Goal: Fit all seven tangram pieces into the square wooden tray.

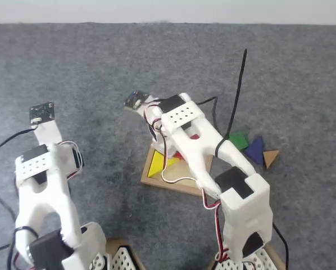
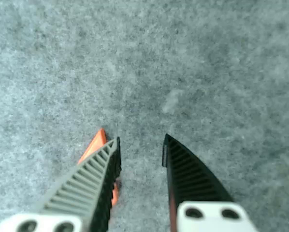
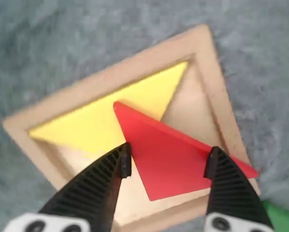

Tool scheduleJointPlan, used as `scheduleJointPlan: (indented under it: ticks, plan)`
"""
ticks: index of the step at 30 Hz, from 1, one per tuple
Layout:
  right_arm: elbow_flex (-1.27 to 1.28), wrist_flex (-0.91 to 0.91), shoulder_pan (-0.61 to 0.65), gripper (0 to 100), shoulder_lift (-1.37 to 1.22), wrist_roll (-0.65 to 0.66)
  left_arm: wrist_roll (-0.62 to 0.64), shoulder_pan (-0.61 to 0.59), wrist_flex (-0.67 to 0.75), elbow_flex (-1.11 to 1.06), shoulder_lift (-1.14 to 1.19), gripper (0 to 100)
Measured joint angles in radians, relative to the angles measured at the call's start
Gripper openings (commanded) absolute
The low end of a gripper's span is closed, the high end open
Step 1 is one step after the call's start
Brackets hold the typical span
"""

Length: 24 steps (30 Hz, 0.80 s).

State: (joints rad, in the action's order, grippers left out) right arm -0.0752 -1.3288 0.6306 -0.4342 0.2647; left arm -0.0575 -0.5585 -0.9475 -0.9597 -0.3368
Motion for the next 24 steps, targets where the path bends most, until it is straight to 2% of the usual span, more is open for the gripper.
scheduleJointPlan:
  ticks: [3, 6, 12, 17, 20, 24]
  plan:
    - [-0.018, 0.006, -0.017, 24.5, -0.003, -0.158, 0.000, 0.000, 0.000, 0.000, 0.000, 14]
    - [-0.052, 0.000, -0.054, 24.5, -0.006, -0.255, 0.000, 0.000, 0.000, 0.000, 0.000, 14]
    - [-0.140, -0.077, -0.077, 24.3, -0.017, -0.299, 0.000, 0.000, 0.000, 0.000, 0.000, 14]
    - [-0.307, -0.222, -0.084, 24.2, -0.017, -0.299, 0.000, 0.000, 0.000, 0.000, 0.000, 14]
    - [-0.419, -0.365, -0.095, 22.8, -0.017, -0.166, 0.000, 0.000, 0.000, 0.000, 0.000, 14]
    - [-0.402, -0.425, -0.167, 9.5, -0.017, 0.210, -0.011, 0.000, 0.000, 0.000, 0.000, 14]
